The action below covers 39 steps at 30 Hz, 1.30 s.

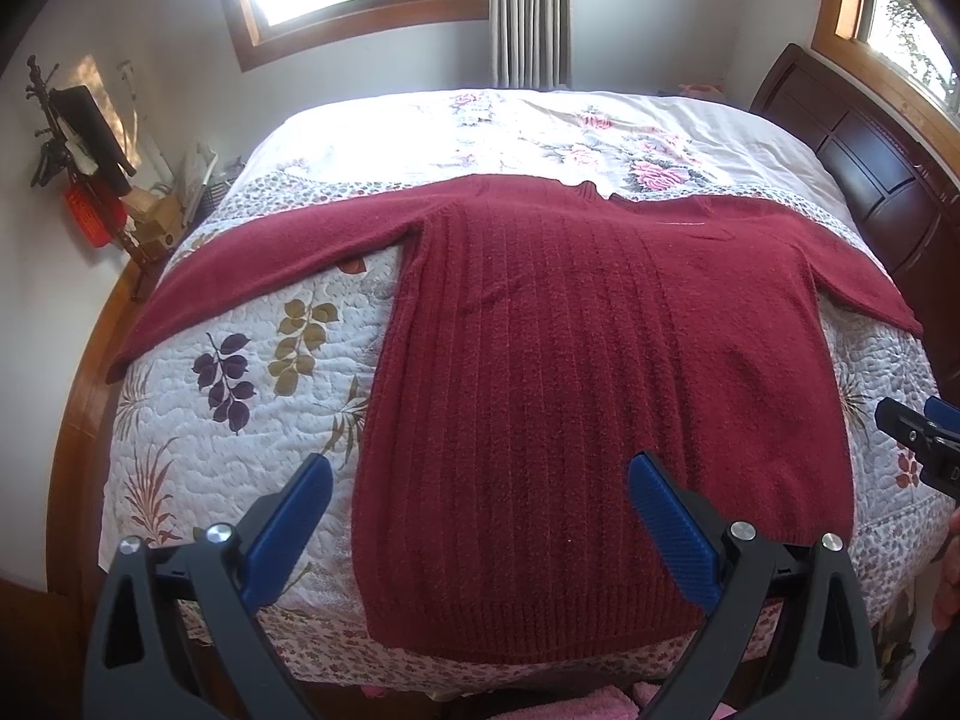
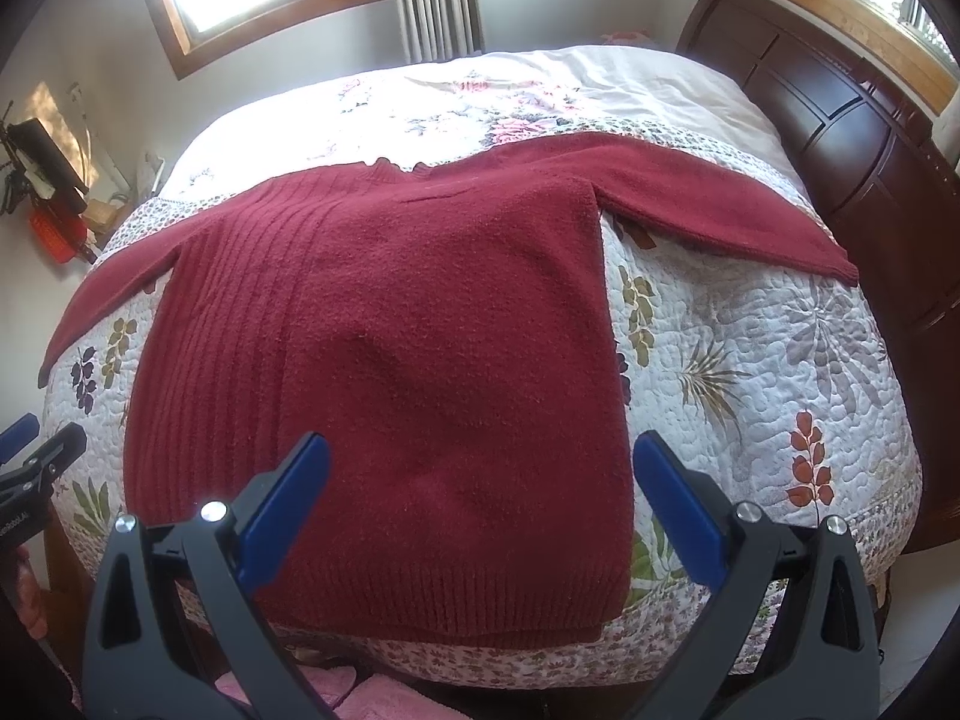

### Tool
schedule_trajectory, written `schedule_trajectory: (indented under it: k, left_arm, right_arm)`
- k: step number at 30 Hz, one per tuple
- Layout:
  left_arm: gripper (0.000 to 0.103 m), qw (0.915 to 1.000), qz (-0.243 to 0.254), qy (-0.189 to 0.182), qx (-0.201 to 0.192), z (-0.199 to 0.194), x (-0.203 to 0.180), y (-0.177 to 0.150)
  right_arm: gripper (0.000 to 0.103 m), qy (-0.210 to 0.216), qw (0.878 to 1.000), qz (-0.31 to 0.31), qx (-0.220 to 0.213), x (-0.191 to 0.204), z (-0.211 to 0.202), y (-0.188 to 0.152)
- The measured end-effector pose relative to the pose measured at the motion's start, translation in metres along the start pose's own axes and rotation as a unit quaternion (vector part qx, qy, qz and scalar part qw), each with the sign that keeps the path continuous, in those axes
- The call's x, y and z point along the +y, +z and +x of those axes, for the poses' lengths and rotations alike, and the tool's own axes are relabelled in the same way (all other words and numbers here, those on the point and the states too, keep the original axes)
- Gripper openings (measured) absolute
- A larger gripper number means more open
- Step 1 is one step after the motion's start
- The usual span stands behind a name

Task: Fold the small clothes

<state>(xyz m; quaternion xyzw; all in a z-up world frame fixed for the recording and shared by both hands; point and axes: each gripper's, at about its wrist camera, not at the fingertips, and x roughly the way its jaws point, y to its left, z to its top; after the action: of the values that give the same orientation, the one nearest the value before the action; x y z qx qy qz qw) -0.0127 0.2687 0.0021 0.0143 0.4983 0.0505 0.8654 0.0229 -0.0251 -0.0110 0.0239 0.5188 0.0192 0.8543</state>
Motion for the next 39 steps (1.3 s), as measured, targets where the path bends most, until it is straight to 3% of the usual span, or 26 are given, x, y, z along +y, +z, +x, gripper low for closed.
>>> schedule_trajectory:
  k: [39]
  left_arm:
    - [0.099,1.0000,0.002,0.009,0.001,0.0051,-0.0045,0.0058]
  right_arm:
    - [0.100,0.009,1.000,-0.002,0.003,-0.0003,0.0065,0.0084]
